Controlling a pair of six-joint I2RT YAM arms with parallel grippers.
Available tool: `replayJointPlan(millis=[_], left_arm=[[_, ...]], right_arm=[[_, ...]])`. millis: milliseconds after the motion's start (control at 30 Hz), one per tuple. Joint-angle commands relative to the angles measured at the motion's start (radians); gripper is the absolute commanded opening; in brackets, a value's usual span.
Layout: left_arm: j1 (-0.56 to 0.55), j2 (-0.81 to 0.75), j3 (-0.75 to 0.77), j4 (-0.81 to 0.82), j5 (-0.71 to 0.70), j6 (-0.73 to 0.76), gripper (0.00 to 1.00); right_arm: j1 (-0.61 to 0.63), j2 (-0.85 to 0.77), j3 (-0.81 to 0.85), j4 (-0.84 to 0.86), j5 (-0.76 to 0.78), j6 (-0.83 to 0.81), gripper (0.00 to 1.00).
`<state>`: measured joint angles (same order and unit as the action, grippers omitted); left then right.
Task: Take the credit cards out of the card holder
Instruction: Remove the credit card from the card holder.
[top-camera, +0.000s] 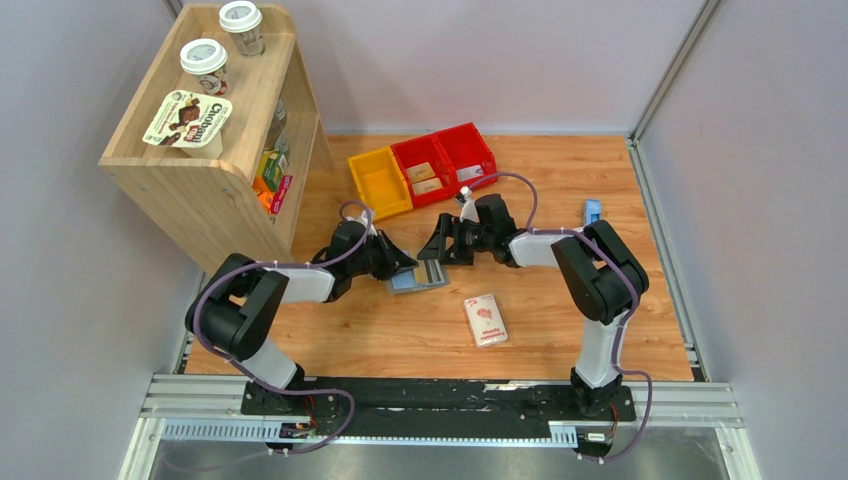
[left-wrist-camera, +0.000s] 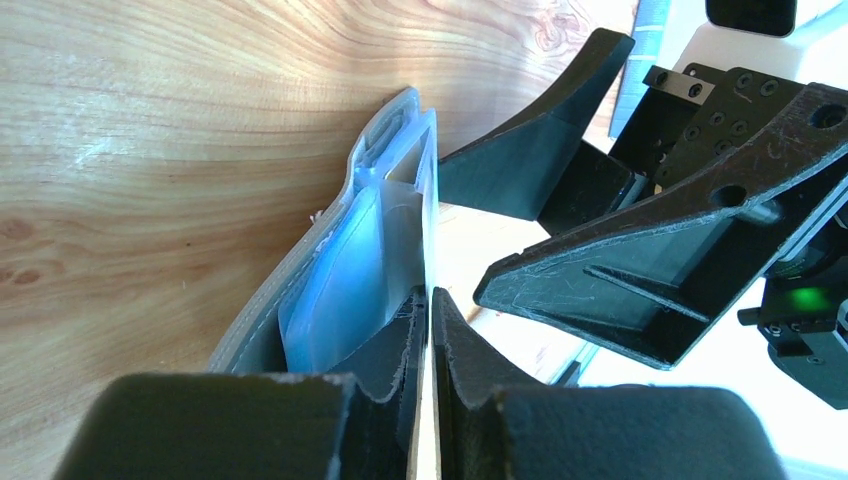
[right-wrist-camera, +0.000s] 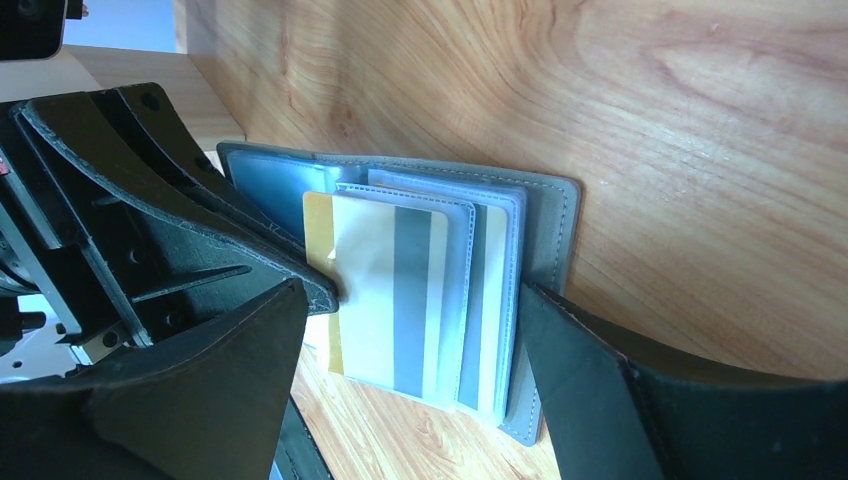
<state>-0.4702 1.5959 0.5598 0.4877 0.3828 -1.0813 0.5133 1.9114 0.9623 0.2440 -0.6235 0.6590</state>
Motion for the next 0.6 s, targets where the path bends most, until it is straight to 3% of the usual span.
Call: replayJointPlan(millis=[0,267,367,567], left_arm=[[0.008,-0.042,-0.021,0.022,0.007,0.024,0.12],[0.024,-0.074,-0.051,-0.003,-0.007,0.040,0.07],[0.027,-0.119,-0.049,-0.075,-0.039,0.073,0.00],[0.027,-0.212,-0.020,-0.283,-0.116,0.193,0.00]], right_arm=[[0.008,0.064,-0.030,-0.078,0.064,-0.024,0.86],[0.008,0.069,-0.028,-0.077,0.070,-0.022,0.86],[0.008,0.069,-0.027,-0.077,0.071,-0.022,0.86],[0.008,0.064,-0.016,-0.089,0.077,-0.027,0.86]])
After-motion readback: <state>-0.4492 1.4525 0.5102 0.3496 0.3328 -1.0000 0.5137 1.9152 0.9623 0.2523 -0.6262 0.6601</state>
